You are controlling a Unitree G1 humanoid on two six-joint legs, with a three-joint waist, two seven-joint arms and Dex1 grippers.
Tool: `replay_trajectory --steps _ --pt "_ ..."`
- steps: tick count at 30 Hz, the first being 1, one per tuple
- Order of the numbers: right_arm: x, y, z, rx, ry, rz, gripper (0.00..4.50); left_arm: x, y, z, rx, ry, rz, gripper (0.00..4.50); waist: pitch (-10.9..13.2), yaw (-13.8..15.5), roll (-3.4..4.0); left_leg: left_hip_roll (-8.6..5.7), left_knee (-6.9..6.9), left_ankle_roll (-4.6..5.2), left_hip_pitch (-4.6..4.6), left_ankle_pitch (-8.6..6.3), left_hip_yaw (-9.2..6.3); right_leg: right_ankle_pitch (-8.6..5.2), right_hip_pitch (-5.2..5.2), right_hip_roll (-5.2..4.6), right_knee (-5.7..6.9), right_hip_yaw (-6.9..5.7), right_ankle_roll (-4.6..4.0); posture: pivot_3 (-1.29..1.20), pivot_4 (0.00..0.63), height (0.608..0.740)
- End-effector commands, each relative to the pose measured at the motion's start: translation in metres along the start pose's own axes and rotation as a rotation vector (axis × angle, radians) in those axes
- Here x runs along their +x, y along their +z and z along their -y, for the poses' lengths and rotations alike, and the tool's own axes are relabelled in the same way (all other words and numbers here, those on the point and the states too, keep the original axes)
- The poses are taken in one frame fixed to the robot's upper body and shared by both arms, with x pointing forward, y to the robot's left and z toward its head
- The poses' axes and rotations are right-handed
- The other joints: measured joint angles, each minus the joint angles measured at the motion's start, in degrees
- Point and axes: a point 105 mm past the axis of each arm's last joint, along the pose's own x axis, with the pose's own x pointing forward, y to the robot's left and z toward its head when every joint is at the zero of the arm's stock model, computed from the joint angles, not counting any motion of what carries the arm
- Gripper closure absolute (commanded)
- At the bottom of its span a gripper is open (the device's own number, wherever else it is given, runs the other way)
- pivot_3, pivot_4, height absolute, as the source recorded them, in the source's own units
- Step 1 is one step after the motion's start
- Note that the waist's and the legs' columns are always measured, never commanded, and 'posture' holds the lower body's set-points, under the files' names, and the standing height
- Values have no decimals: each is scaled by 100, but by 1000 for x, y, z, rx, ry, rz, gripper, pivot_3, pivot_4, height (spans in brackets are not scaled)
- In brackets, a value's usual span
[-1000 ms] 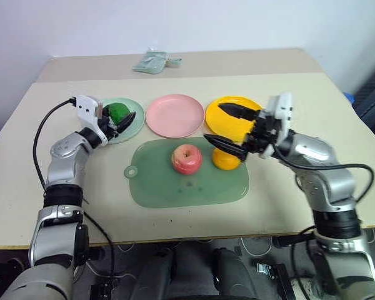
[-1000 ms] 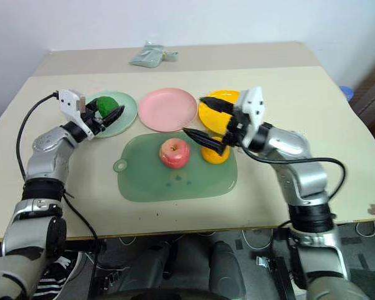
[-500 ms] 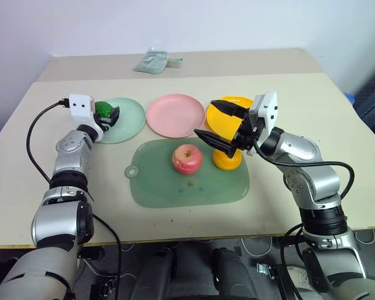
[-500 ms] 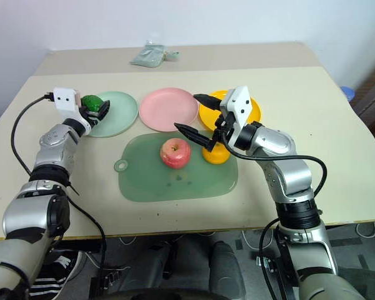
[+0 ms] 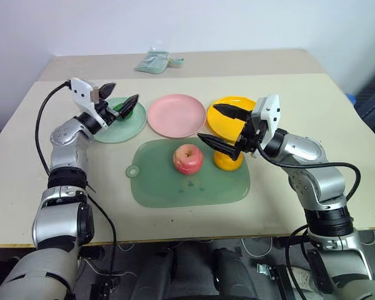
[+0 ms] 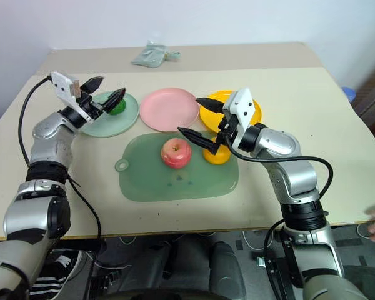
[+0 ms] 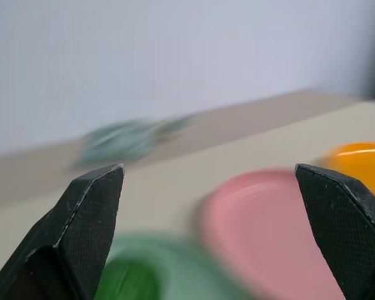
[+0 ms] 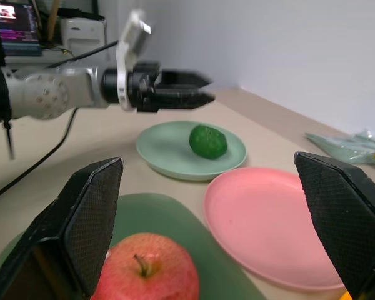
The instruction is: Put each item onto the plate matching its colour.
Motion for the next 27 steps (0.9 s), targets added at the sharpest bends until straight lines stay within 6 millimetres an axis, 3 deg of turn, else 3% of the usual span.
replay_trajectory --steps 1,3,6,14,21,27 --pt "-1 18 -3 -48 20 42 0 -7 2 34 -31 -241 5 30 -1 -34 1 3 -1 0 1 0 0 1 0 1 0 1 -1 0 150 740" --pt "0 18 -3 -46 22 42 0 -11 1 46 -55 -316 7 30 -1 -62 1 5 -5 0 3 0 -1 0 -2 3 0 4 -2 0 150 740" --pt "1 15 -7 -56 46 21 0 -23 1 80 -181 -517 -3 30 0 -109 2 8 -4 1 1 0 -4 2 -3 5 -1 4 -4 0 150 740" --pt "-6 9 -4 -58 39 -13 0 -30 -19 125 -162 -770 -131 30 0 -91 2 7 -3 1 2 -1 -4 2 -2 3 -2 5 -5 0 150 740" --pt "-38 -5 5 -54 52 -143 0 -6 -40 139 -28 -752 -160 30 0 37 1 7 0 1 1 -1 1 2 0 1 -9 5 -5 0 150 740" --pt "-41 -2 6 -66 35 -142 0 1 -56 145 49 -760 -202 30 0 28 1 8 -1 2 1 -1 3 2 1 -1 -11 6 -5 0 150 740"
